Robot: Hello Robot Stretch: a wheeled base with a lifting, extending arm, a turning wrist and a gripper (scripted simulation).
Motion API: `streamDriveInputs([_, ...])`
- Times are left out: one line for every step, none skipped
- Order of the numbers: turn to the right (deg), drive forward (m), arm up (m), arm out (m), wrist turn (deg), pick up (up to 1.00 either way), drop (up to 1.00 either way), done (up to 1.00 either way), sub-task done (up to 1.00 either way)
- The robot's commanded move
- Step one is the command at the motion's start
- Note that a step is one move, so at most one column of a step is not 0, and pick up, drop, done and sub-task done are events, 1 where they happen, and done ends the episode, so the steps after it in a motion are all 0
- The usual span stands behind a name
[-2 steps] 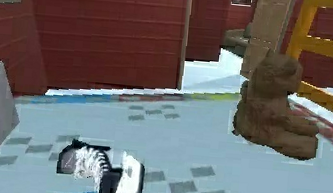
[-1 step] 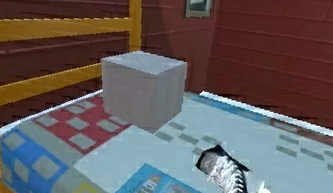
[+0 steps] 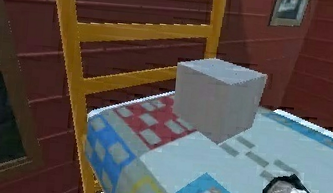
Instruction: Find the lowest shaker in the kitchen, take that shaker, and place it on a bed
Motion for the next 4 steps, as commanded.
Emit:
streamDriveInputs([0.0,0.00,0.00,0.48,0.0,0.00,0.00,0.00,0.00])
streamDriveInputs([0.0,0.00,0.00,0.00,39.0,0.00,0.00,0.00,0.00])
streamDriveInputs([0.0,0.00,0.00,0.00,0.0,0.00,1.00,0.00,0.00])
streamDriveInputs([0.0,0.00,0.00,-0.10,0.0,0.00,0.00,0.00,0.00])
